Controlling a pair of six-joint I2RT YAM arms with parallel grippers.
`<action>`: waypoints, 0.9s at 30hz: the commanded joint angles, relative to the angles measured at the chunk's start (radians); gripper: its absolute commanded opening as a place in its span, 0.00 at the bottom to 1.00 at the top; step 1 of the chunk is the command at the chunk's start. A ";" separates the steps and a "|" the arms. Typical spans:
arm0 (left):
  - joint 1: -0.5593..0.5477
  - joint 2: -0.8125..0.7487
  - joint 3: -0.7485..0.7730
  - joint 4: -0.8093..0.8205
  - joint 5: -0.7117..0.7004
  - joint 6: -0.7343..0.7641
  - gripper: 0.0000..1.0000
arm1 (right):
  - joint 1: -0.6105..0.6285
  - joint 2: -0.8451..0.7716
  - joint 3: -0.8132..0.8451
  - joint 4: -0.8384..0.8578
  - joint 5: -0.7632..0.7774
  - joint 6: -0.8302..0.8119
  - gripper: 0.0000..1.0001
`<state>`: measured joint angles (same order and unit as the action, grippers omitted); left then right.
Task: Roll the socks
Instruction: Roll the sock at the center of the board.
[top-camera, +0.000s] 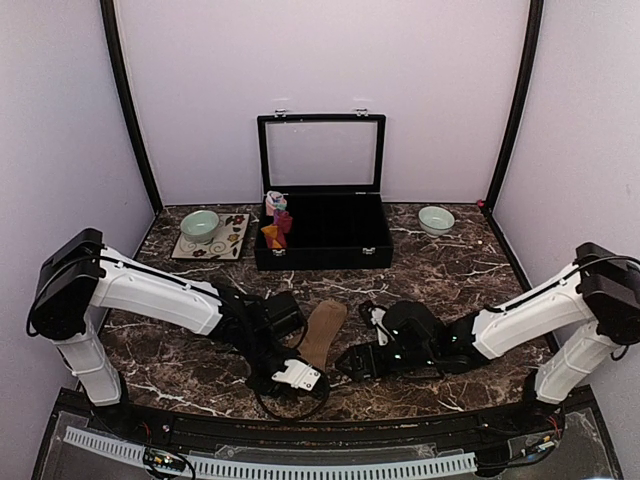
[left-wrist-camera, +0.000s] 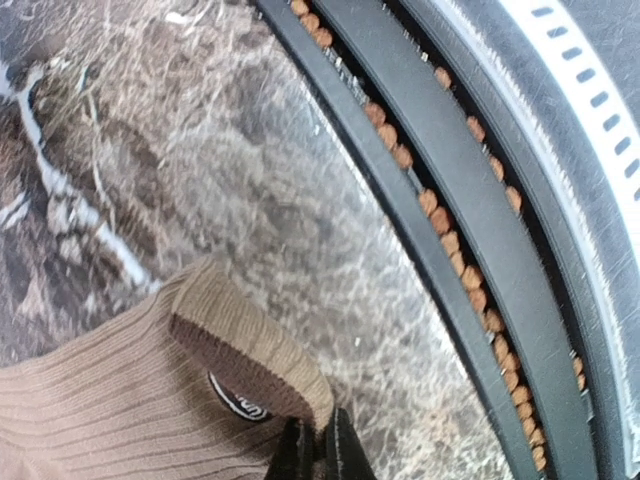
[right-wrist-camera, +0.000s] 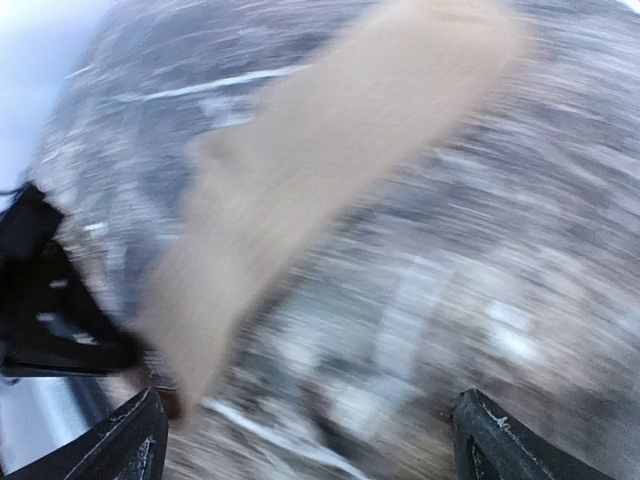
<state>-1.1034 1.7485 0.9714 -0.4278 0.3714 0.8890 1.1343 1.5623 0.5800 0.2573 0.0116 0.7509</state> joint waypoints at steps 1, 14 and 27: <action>-0.003 0.095 0.003 -0.134 0.025 -0.002 0.00 | 0.043 -0.162 -0.106 -0.180 0.314 0.060 0.99; 0.119 0.254 0.191 -0.390 0.293 0.031 0.00 | 0.282 -0.527 -0.279 0.156 0.623 -0.351 0.99; 0.223 0.456 0.366 -0.603 0.447 0.105 0.00 | 0.468 -0.103 -0.012 0.111 0.410 -0.794 0.85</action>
<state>-0.8940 2.1277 1.3079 -0.8921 0.8658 0.9413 1.5524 1.3739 0.4747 0.4023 0.4622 0.1314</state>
